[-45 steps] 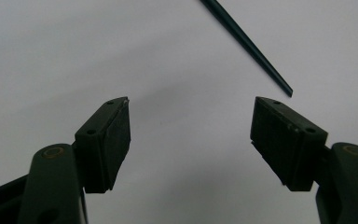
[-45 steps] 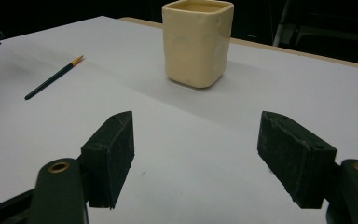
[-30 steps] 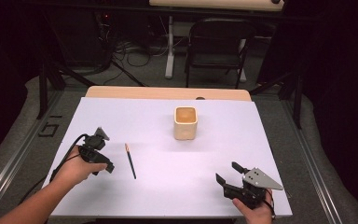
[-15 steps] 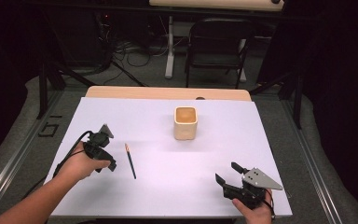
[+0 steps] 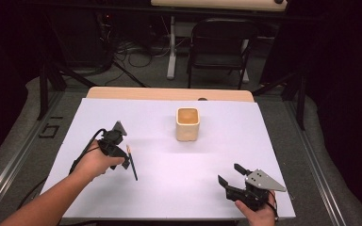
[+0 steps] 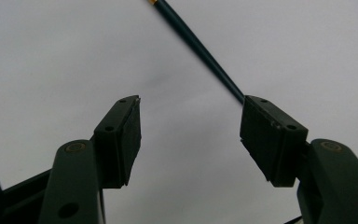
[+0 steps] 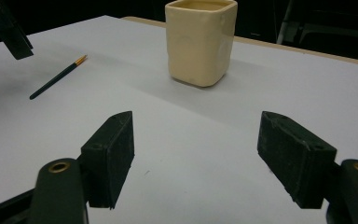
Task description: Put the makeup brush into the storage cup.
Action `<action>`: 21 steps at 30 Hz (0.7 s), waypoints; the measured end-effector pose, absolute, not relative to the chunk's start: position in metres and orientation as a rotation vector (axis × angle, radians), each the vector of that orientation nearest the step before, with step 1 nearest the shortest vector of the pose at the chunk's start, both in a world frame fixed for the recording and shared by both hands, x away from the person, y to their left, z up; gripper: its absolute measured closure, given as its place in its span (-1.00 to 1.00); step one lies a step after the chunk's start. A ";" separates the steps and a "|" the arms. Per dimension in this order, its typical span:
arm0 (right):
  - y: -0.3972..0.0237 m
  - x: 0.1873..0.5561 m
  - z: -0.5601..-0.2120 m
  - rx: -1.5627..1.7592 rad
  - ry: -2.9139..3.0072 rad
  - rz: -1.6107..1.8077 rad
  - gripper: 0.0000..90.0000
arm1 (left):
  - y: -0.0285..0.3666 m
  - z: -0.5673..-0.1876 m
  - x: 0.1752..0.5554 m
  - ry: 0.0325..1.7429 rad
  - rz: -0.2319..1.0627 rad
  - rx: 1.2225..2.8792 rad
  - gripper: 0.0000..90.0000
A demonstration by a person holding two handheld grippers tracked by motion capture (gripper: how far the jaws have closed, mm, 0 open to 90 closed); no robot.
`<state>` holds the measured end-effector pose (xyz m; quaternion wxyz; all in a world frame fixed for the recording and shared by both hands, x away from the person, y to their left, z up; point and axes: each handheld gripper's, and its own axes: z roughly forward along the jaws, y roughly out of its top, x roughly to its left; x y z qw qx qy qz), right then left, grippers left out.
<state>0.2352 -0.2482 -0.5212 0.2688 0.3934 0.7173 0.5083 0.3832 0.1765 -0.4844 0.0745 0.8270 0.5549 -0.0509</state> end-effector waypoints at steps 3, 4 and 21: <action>-0.248 0.235 -0.521 1.061 1.933 1.372 -0.40 | 0.171 -0.485 0.388 1.664 -0.157 2.475 -0.11; -0.248 0.235 -0.521 1.059 1.933 1.373 -0.39 | 0.171 -0.485 0.388 1.664 -0.157 2.475 -0.11; -0.248 0.236 -0.521 1.060 1.936 1.372 -0.40 | 0.162 -0.490 0.401 1.693 -0.166 2.442 0.00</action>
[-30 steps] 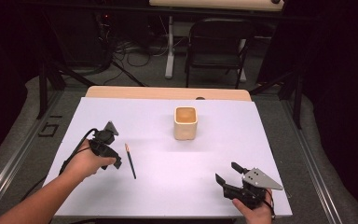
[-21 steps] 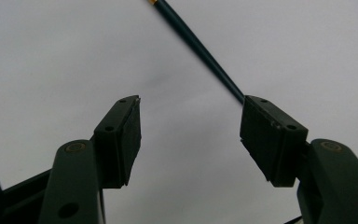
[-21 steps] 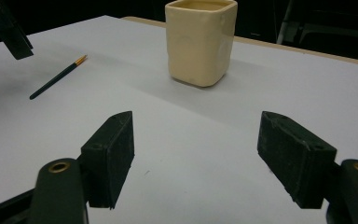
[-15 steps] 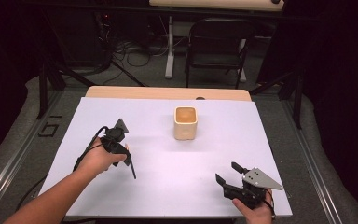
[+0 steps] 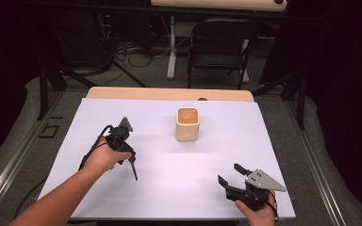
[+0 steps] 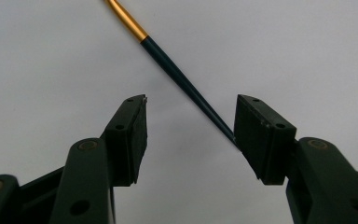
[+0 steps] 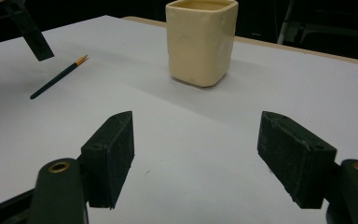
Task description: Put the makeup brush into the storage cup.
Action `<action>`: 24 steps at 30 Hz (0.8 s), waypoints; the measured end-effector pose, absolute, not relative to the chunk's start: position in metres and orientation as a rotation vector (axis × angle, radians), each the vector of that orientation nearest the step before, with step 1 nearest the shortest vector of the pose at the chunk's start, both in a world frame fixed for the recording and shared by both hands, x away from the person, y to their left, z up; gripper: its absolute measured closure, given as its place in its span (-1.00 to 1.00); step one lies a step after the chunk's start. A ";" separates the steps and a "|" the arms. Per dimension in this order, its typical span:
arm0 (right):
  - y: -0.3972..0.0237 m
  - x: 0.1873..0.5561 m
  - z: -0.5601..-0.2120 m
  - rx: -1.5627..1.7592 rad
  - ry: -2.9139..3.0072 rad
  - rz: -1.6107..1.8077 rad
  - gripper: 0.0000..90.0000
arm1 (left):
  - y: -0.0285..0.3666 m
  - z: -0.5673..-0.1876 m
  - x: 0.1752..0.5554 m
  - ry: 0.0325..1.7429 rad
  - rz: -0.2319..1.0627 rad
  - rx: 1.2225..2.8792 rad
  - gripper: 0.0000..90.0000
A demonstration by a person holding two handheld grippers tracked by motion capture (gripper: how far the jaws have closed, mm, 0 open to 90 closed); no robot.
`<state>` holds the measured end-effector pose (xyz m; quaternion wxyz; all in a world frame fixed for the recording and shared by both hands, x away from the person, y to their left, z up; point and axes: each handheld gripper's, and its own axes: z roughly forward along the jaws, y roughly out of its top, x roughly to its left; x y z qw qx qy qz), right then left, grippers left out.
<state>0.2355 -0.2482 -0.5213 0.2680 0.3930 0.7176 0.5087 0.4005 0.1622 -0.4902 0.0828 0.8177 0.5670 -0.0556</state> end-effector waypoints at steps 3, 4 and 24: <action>-0.248 0.236 -0.522 1.058 1.935 1.373 -0.40 | 0.163 -0.492 0.403 1.704 -0.171 2.438 0.03; -0.248 0.236 -0.521 1.059 1.937 1.373 -0.40 | 0.163 -0.492 0.403 1.709 -0.176 2.434 0.03; -0.248 0.236 -0.522 1.056 1.937 1.379 -0.40 | 0.158 -0.506 0.408 1.745 -0.239 2.427 0.20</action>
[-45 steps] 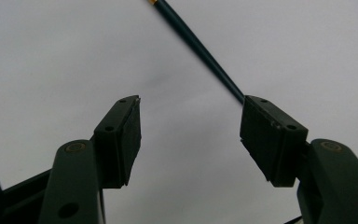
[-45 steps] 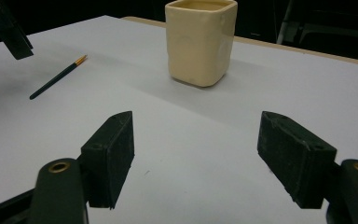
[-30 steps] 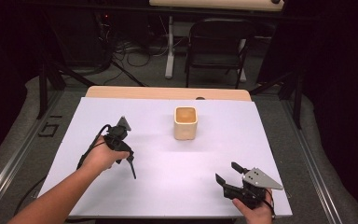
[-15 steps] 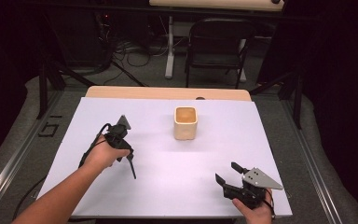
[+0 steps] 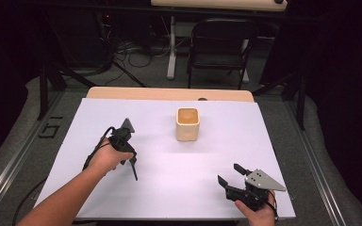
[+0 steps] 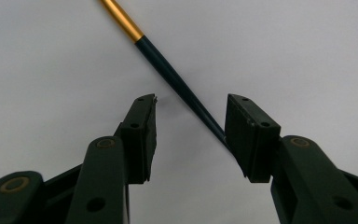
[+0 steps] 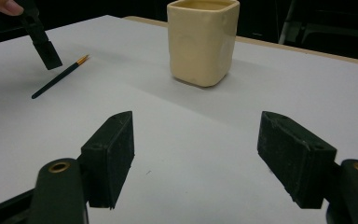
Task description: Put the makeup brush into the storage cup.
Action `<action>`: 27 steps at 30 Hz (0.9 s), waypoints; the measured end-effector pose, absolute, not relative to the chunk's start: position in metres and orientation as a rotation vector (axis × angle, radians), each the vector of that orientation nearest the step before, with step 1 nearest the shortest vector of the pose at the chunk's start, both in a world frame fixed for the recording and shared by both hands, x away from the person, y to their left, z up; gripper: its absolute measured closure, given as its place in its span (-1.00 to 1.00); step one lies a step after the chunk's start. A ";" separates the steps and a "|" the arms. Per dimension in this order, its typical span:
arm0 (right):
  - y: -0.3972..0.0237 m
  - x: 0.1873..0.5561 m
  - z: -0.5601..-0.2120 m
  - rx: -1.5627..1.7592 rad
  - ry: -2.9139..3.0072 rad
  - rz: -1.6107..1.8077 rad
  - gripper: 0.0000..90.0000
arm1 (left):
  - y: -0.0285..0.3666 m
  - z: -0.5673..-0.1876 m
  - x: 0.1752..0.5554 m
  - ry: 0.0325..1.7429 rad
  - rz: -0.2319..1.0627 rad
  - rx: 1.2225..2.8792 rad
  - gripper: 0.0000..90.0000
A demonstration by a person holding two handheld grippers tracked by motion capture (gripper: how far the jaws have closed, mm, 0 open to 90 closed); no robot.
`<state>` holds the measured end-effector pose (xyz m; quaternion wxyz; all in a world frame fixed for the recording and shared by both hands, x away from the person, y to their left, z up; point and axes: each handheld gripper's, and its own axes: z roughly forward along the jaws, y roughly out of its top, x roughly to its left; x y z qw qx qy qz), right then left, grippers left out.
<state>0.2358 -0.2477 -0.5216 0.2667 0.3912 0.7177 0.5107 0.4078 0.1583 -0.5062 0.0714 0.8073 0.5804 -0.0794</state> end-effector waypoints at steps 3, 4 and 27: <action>-0.248 0.236 -0.522 1.055 1.939 1.377 -0.40 | 0.156 -0.510 0.408 1.745 -0.251 2.438 0.23; -0.248 0.236 -0.522 1.055 1.939 1.377 -0.40 | 0.155 -0.511 0.408 1.746 -0.262 2.440 0.23; -0.248 0.235 -0.521 1.057 1.940 1.379 -0.40 | 0.150 -0.522 0.407 1.754 -0.270 2.474 0.31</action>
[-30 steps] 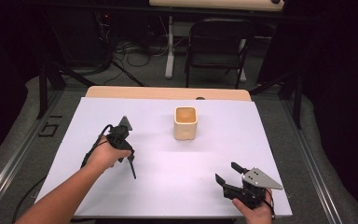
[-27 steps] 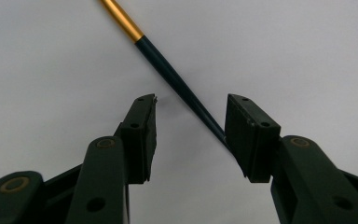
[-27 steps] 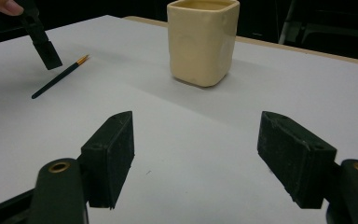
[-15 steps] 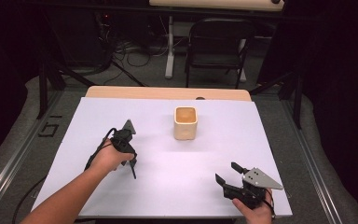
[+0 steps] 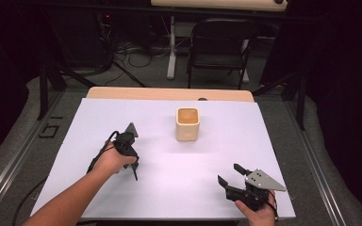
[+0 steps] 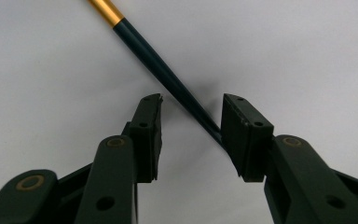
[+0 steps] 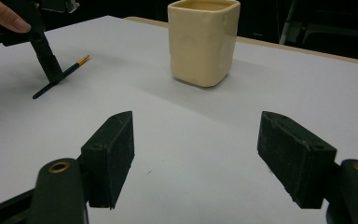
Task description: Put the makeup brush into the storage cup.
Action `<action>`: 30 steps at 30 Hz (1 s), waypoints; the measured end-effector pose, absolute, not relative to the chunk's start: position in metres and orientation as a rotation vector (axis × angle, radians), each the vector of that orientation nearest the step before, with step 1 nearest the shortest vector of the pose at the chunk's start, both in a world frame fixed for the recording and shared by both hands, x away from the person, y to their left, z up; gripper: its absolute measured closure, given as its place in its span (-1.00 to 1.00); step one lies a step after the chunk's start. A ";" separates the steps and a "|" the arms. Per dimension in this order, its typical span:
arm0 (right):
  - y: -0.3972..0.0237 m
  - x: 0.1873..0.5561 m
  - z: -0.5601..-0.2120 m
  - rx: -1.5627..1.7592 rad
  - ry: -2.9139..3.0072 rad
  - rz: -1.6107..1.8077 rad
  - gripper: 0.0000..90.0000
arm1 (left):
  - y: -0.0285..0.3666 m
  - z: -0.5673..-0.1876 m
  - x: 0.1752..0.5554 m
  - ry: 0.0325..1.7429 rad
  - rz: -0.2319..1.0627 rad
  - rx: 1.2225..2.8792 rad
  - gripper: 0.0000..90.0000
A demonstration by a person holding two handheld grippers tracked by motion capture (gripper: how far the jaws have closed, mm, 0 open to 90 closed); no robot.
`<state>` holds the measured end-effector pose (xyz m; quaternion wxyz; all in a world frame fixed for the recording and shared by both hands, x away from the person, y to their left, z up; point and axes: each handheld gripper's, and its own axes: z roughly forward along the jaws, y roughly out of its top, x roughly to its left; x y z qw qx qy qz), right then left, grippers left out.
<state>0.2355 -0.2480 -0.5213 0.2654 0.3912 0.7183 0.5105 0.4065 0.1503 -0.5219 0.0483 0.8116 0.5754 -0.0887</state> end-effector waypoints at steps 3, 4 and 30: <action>-0.248 0.235 -0.521 1.056 1.941 1.379 -0.39 | 0.151 -0.523 0.407 1.755 -0.271 2.478 0.32; -0.248 0.235 -0.521 1.055 1.941 1.379 -0.39 | 0.150 -0.523 0.406 1.757 -0.273 2.475 0.32; -0.247 0.236 -0.522 1.049 1.941 1.384 -0.39 | 0.154 -0.524 0.408 1.737 -0.192 2.539 0.87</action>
